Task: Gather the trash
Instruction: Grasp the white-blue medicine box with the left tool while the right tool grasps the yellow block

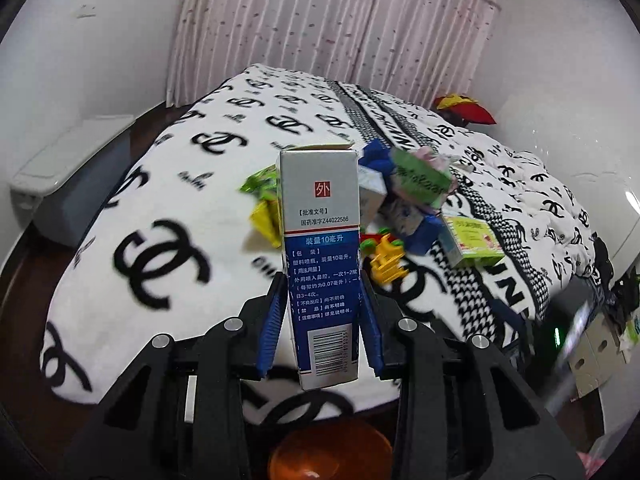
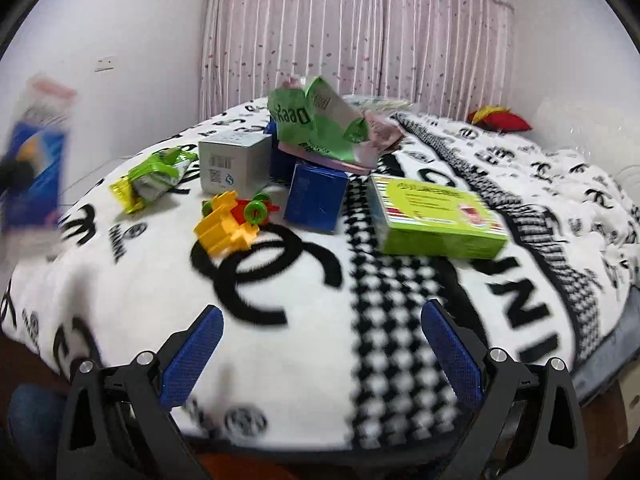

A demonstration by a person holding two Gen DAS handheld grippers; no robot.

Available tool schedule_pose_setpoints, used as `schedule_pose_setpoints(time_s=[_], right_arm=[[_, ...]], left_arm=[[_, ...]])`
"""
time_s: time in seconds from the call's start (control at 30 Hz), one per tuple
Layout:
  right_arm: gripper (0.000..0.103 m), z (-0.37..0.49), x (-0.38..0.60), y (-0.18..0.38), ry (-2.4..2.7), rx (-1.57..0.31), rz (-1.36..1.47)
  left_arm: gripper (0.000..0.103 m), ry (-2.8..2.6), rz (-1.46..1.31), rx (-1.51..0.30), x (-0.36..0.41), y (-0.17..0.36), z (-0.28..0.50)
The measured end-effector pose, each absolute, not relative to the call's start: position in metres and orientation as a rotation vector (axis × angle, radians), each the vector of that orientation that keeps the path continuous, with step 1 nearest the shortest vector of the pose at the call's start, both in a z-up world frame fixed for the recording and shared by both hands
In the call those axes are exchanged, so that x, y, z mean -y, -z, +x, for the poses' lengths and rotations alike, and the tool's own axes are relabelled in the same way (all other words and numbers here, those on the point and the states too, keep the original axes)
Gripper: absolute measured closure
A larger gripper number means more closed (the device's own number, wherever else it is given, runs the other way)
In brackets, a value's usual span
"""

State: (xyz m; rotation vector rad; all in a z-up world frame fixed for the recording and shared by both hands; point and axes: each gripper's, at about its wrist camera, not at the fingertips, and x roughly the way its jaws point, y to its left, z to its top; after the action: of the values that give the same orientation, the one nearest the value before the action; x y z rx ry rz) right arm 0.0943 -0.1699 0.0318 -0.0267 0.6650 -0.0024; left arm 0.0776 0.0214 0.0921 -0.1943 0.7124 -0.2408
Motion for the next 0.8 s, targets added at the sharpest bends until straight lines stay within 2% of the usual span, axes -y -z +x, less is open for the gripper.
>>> schedule_pose_setpoints(time_s=[0.33,0.37,0.4,0.43,0.47,0.8], right_arm=[[0.006,0.163,0.128,-0.03,-0.084,-0.706,-0.026],[0.014,0.166,0.125,-0.029,-0.088,-0.719,-0.026],[0.031,0.167,0.124,-0.028,-0.098,-0.73,-0.025],[0.041,0.169,0.122,-0.025,-0.114,-0.751,-0.021],[0.057,0.17,0.122,-0.023,-0.131,-0.768,-0.013],[0.057,0.112,0.125,-0.053,-0.181,-0.715,-0.06]], left_arm=[[0.069,0.211,-0.23,-0.744,-0.049,-0.076,0.067],[0.069,0.21,-0.234,-0.744,-0.05,-0.076,0.067],[0.069,0.212,-0.238,-0.745,-0.051,-0.076,0.067],[0.069,0.212,-0.237,-0.746,-0.051,-0.076,0.067],[0.069,0.209,-0.232,-0.746,-0.051,-0.075,0.066],[0.069,0.268,-0.196,-0.769,-0.037,-0.07,0.051]])
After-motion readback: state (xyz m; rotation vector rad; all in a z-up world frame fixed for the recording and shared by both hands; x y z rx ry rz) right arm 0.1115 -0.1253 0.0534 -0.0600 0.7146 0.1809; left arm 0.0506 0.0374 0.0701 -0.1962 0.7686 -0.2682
